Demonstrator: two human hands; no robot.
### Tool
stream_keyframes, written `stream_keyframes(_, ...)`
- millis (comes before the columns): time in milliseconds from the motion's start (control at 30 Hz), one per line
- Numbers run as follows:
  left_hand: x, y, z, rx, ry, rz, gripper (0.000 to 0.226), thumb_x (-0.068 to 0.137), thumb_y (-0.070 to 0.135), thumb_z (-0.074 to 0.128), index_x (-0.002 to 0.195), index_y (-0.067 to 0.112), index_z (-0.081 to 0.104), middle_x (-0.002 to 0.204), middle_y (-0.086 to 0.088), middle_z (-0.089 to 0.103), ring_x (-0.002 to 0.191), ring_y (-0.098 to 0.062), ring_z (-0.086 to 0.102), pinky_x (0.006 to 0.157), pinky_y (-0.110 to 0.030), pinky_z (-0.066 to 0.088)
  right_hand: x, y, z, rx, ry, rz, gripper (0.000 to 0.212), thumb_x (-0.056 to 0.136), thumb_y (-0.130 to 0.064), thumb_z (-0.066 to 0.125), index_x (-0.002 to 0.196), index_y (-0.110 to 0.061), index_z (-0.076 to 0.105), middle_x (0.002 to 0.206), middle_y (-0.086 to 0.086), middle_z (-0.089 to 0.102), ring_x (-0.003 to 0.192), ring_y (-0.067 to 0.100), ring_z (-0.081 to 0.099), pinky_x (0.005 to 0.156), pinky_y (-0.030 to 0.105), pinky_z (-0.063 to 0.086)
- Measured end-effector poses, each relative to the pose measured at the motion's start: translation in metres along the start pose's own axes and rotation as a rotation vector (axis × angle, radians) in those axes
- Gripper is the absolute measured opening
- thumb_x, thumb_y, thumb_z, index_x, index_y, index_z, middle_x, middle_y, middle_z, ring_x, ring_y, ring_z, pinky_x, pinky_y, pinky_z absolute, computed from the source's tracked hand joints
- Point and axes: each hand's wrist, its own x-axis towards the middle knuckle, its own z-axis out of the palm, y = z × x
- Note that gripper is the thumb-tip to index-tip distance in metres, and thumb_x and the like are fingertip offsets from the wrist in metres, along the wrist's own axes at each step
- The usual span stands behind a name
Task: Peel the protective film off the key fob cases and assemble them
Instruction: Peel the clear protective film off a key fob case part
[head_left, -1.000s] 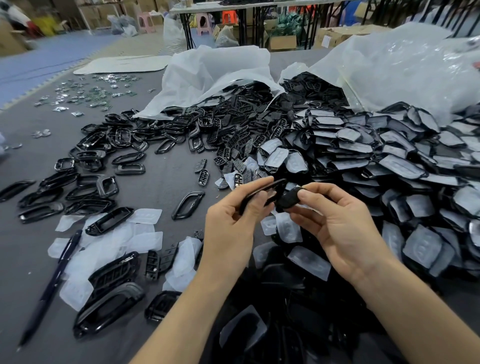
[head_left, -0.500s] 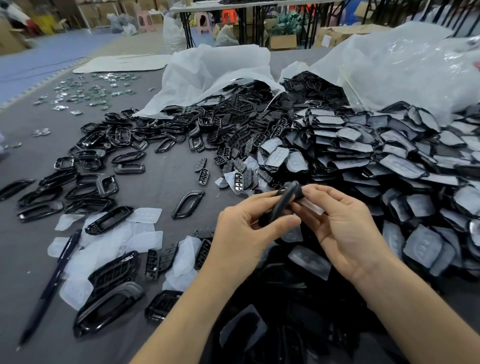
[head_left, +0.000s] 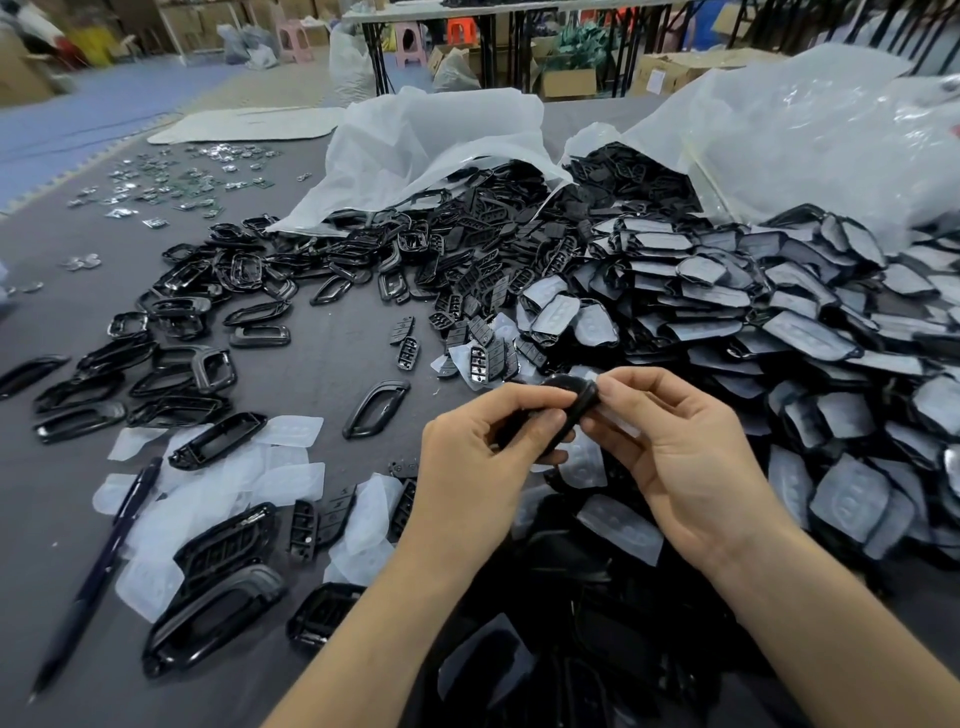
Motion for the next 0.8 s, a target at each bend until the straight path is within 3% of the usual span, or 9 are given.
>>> stream_keyframes(100,0.0002,0.0014,-0.0007,0.004,-0.006,0.020,0.028,0.085,0.005,0.069,0.089,0.033,0.069,0.085,0.002,0.075,0.081,-0.018,0.072,0.077,-0.034,0.056,-0.0008,-0.0019,0.0004,0.005,-0.022,-0.001,0.008,0.068,-0.013,0.066,0.074,-0.008,0.068,0.073,0.005,0.072,0.069,0.011,0.070,0.061,0.018,0.054)
stream_keyframes(200,0.0006,0.0030,-0.0002,-0.043,-0.025,-0.002,0.030,0.082,0.014,0.067,0.090,0.034,0.047,0.086,-0.005,0.075,0.079,-0.025,0.072,0.075,-0.045,0.058,-0.0013,-0.0045,0.0002,0.010,-0.050,0.019,0.010,0.069,-0.013,0.064,0.077,-0.007,0.066,0.073,0.005,0.073,0.068,0.011,0.070,0.058,0.019,0.054)
stream_keyframes(367,0.0019,0.0007,-0.0027,0.022,-0.007,0.013,0.033,0.083,0.014,0.069,0.105,0.036,0.058,0.092,0.003,0.074,0.083,-0.012,0.071,0.072,-0.019,0.054,-0.0027,-0.0080,-0.0016,-0.059,-0.112,0.021,0.016,0.078,-0.009,0.060,0.070,-0.015,0.073,0.078,0.006,0.073,0.072,0.012,0.070,0.059,0.021,0.054)
stream_keyframes(533,0.0038,-0.0012,-0.0028,0.038,-0.012,0.016,0.021,0.084,0.014,0.069,0.094,0.033,0.069,0.089,0.006,0.073,0.083,-0.012,0.071,0.076,-0.036,0.059,-0.0031,-0.0089,-0.0006,-0.131,-0.161,0.023,0.017,0.076,-0.014,0.060,0.074,-0.014,0.076,0.083,0.009,0.074,0.076,0.015,0.069,0.061,0.022,0.055)
stream_keyframes(633,0.0039,-0.0029,-0.0026,0.027,-0.007,-0.007,0.015,0.081,0.019,0.069,0.085,0.033,0.067,0.083,0.007,0.071,0.078,-0.016,0.071,0.076,-0.046,0.059,-0.0025,-0.0083,-0.0019,-0.165,-0.158,0.007,0.022,0.084,-0.007,0.058,0.077,-0.014,0.078,0.080,0.006,0.074,0.076,0.015,0.069,0.062,0.021,0.054)
stream_keyframes(700,0.0037,-0.0034,-0.0017,0.010,-0.012,-0.016,0.018,0.083,0.015,0.070,0.080,0.031,0.064,0.079,0.009,0.069,0.076,-0.017,0.072,0.073,-0.042,0.059,-0.0024,-0.0067,-0.0012,-0.165,-0.126,-0.022,0.027,0.087,-0.002,0.056,0.076,-0.014,0.077,0.074,0.002,0.072,0.075,0.013,0.069,0.065,0.020,0.054)
stream_keyframes(800,0.0024,-0.0017,0.0012,-0.073,-0.025,-0.028,0.024,0.087,0.005,0.066,0.077,0.027,0.063,0.076,0.008,0.069,0.072,-0.017,0.073,0.064,-0.025,0.057,0.0013,-0.0071,-0.0022,-0.140,0.002,-0.073,0.027,0.084,0.003,0.060,0.069,-0.014,0.074,0.073,0.002,0.071,0.076,0.014,0.068,0.071,0.020,0.054)
